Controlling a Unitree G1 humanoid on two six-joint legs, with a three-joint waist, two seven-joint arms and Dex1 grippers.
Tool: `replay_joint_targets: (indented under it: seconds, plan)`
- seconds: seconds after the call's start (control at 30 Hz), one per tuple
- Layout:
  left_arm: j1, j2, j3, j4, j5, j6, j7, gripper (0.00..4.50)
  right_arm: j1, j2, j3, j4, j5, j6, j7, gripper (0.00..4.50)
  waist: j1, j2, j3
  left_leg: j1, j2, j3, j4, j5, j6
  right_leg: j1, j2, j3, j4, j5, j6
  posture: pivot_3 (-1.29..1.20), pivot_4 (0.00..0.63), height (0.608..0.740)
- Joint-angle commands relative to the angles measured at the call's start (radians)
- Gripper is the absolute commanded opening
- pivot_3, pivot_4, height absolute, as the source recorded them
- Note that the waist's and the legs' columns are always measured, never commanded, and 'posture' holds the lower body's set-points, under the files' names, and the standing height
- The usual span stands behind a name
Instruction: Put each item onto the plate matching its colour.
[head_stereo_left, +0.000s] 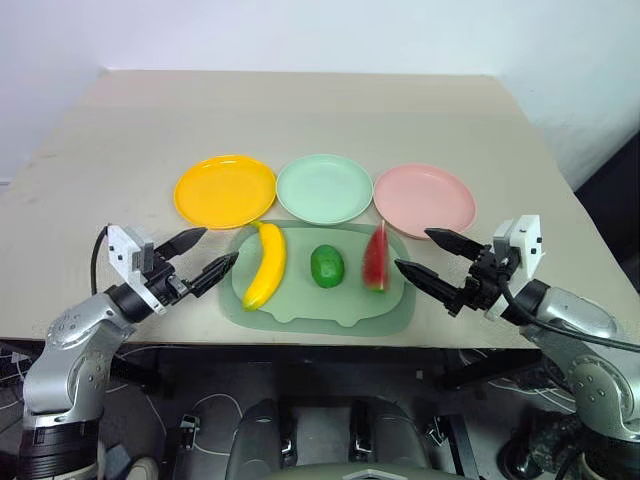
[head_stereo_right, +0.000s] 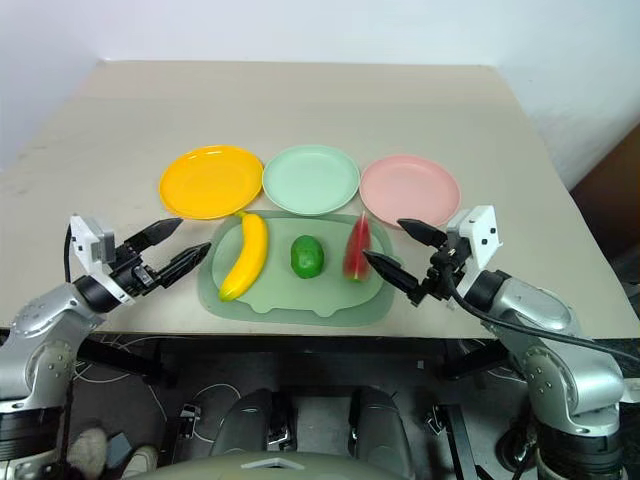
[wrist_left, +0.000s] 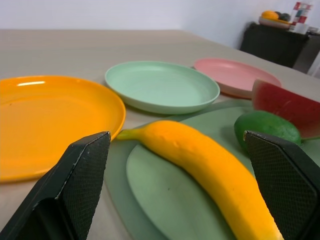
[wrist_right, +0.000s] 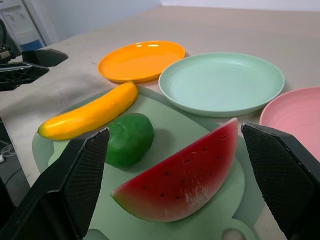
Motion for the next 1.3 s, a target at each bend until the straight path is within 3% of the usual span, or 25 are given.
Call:
replay_joint_targets:
  seconds: [0.03, 0.27, 0.5, 0.6, 0.73, 0.9, 1.3]
  plan:
    - [-0.003, -0.003, 0.016, -0.034, 0.003, -0.032, 0.012, 4.48, -0.041, -0.005, 0.015, 0.011, -0.005, -0.050, 0.011, 4.50, 0.000, 0.000, 0.000, 0.000, 0.000, 0.000, 0.000, 0.000, 0.000, 0.000, 0.000, 0.000, 0.000, 0.000, 0.000, 0.00, 0.150, 0.695]
    - [0.018, -0.008, 0.010, -0.054, 0.007, -0.047, 0.020, 4.48, -0.118, -0.035, 0.036, 0.007, 0.074, 0.103, -0.062, 4.50, -0.001, 0.000, 0.000, 0.000, 0.000, 0.000, 0.000, 0.000, 0.000, 0.000, 0.000, 0.000, 0.000, 0.000, 0.000, 0.00, 0.150, 0.695]
    - [0.014, 0.008, 0.006, -0.072, 0.009, -0.060, 0.002, 4.48, -0.259, -0.088, 0.036, -0.006, 0.221, 0.416, -0.207, 4.50, -0.001, 0.000, 0.000, 0.000, 0.000, 0.000, 0.000, -0.001, 0.002, 0.000, -0.001, 0.000, 0.000, 0.000, 0.000, 0.00, 0.150, 0.695]
    - [0.017, 0.002, -0.008, -0.078, 0.003, -0.059, -0.009, 4.48, -0.339, -0.110, 0.081, 0.011, 0.215, 0.541, -0.271, 4.50, -0.002, 0.000, 0.000, 0.000, 0.000, 0.000, 0.000, -0.001, 0.002, -0.001, -0.001, 0.000, 0.000, 0.000, 0.000, 0.00, 0.150, 0.695]
    - [0.002, -0.024, -0.049, -0.066, 0.029, -0.075, -0.001, 4.48, -0.442, -0.056, 0.051, 0.106, 0.251, 0.686, -0.349, 4.50, 0.001, 0.000, 0.000, -0.001, 0.000, 0.000, 0.000, -0.001, 0.002, -0.001, -0.001, 0.000, 0.000, 0.000, 0.000, 0.00, 0.150, 0.695]
    - [-0.037, -0.034, -0.074, -0.028, 0.047, -0.088, -0.004, 4.48, -0.615, 0.041, 0.018, 0.247, 0.191, 0.894, -0.467, 4.50, -0.004, 0.000, 0.000, -0.001, 0.000, 0.001, 0.001, 0.000, 0.001, -0.002, -0.001, 0.000, 0.001, 0.001, 0.000, 0.00, 0.150, 0.695]
    - [-0.069, -0.063, -0.099, 0.017, 0.072, -0.125, -0.010, 4.48, -0.719, 0.073, 0.152, 0.413, 0.262, 0.925, -0.632, 4.50, -0.008, 0.000, 0.000, -0.002, 0.000, 0.003, 0.000, 0.000, 0.001, -0.003, -0.001, 0.001, 0.001, 0.001, 0.000, 0.00, 0.150, 0.695]
